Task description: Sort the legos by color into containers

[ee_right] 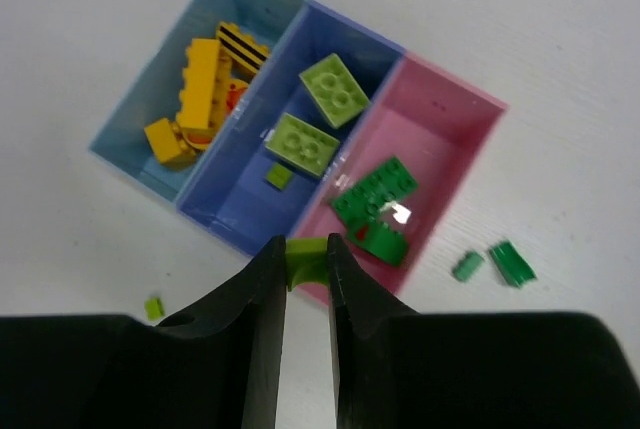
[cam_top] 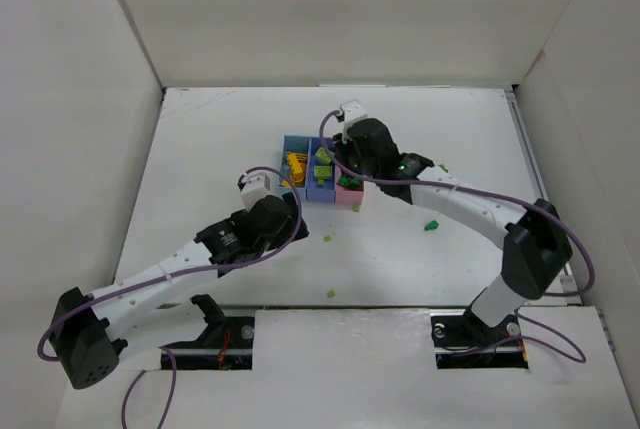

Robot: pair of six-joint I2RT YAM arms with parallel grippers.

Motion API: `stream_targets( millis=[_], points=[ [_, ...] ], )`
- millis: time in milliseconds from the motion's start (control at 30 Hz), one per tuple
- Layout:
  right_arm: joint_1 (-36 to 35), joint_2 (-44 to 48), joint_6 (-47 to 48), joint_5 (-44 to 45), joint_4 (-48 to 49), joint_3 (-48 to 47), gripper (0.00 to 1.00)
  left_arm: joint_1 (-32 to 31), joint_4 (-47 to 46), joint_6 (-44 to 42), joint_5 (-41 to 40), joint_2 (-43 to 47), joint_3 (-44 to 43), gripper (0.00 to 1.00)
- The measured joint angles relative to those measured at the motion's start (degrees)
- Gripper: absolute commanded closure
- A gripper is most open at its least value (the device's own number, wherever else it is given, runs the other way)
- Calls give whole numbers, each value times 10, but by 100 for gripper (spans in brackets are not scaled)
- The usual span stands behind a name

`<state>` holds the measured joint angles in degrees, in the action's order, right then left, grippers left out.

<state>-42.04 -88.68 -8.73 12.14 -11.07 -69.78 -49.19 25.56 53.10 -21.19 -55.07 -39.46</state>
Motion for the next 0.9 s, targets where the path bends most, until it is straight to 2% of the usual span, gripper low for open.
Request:
stream_targets(
  millis=[33,133,167,200,300,400,667,767,867,900],
  points=[
    [-5,-22,6,-3,2,-19,81,0,0,2,0,-2,1,0],
    [-16,-86,18,-17,6,-63,72,0,0,9,0,-10,6,1],
    [-19,-103,21,-21,6,-72,62,0,0,12,0,-12,6,1],
    [-20,-118,23,-24,5,-80,58,0,-1,14,0,-14,6,3],
    [-22,-148,28,-33,2,-91,50,0,-5,18,0,-15,9,4],
    [-21,-150,32,-42,-2,-92,45,0,-14,20,0,-16,13,5],
    [-21,-100,36,-38,-2,-94,44,0,-40,24,0,-62,17,12],
    [-22,-49,38,-32,1,-78,44,0,-56,23,-1,-85,17,17],
    [-22,17,38,-14,-3,-36,44,0,-76,19,-5,-116,17,17],
    [-22,39,37,-6,-4,-21,44,0,-82,18,-6,-128,17,22]
  ],
)
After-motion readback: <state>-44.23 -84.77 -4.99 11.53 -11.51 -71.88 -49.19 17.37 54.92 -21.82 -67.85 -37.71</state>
